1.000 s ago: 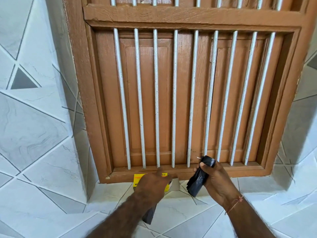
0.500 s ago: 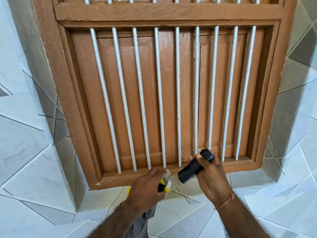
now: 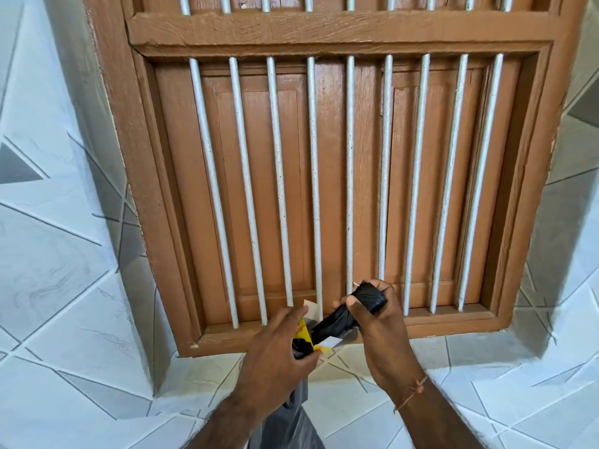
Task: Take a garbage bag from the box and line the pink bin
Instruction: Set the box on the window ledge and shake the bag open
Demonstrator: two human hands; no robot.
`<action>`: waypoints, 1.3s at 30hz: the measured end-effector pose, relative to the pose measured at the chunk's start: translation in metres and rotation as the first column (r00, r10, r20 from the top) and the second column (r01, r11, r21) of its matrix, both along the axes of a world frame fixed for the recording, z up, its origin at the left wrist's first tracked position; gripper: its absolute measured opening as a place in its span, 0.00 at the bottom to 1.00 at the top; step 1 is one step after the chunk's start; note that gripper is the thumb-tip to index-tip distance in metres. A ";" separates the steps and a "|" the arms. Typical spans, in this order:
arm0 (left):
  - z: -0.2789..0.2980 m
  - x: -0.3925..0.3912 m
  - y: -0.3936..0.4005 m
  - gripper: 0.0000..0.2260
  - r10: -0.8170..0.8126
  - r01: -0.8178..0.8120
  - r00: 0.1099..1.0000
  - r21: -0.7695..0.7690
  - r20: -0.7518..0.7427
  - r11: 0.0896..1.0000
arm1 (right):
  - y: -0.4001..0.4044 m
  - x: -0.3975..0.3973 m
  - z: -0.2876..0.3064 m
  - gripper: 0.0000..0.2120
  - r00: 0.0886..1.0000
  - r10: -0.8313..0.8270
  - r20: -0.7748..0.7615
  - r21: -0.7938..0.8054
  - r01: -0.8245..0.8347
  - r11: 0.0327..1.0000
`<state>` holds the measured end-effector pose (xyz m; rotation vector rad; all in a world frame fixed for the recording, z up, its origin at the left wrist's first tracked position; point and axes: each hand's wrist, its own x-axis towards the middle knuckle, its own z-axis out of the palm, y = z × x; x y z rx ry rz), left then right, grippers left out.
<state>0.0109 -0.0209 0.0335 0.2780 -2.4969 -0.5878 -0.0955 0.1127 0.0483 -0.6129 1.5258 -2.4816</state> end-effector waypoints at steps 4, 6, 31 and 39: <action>0.002 -0.001 0.008 0.32 -0.035 0.034 0.999 -0.017 -0.018 0.999 | -0.004 0.008 0.002 0.13 0.999 -0.031 -0.030 -0.047 0.029 0.998; 0.002 -0.003 0.011 0.32 -0.049 0.047 0.998 -0.032 -0.046 0.998 | -0.008 0.012 0.001 0.11 0.991 -0.067 -0.114 0.005 0.068 0.998; 0.004 -0.001 0.008 0.16 -0.032 0.053 0.992 0.174 -0.120 0.983 | -0.021 0.026 -0.028 0.03 0.917 -0.050 -0.396 0.384 0.214 0.898; 0.008 0.002 0.010 0.30 0.024 0.013 0.991 0.270 -0.132 0.963 | -0.028 0.026 -0.029 0.09 0.896 -0.252 -0.365 0.287 0.366 0.885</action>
